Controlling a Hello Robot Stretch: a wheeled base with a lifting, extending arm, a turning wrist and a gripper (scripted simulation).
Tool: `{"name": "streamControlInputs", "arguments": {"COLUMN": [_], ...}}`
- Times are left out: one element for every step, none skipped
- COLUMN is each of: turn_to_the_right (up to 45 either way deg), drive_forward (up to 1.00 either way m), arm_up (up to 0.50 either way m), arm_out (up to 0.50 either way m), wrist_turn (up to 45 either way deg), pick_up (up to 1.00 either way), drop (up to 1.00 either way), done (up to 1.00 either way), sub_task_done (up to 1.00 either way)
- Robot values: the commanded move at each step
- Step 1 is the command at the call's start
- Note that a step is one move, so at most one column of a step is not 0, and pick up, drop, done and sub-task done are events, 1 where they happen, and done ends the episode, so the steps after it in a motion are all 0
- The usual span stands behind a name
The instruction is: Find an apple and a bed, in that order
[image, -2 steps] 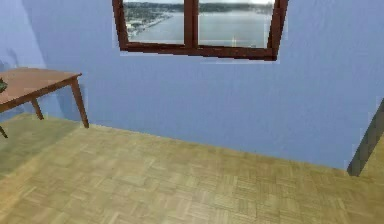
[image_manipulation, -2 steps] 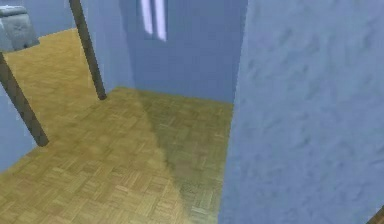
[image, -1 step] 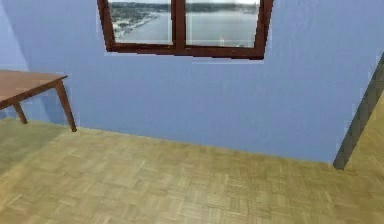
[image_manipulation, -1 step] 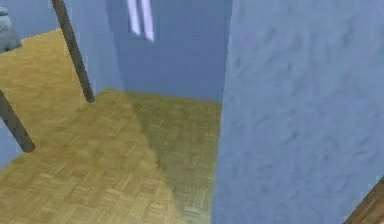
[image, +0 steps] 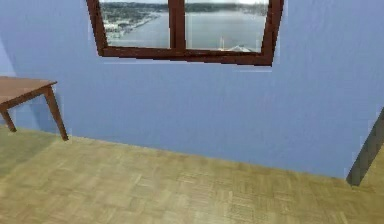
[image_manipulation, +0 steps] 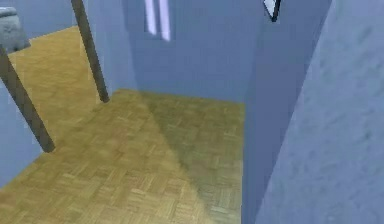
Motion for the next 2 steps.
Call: {"name": "streamControlInputs", "arguments": {"turn_to_the_right": [39.0,0.0], "drive_forward": [0.0,0.55], "arm_up": [0.0,0.0], "arm_out": [0.0,0.0], "wrist_turn": [0.0,0.0], "pick_up": [0.0,0.0], "drop": [0.0,0.0], "done": [0.0,0.0], "sub_task_done": [0.0,0.0]}}
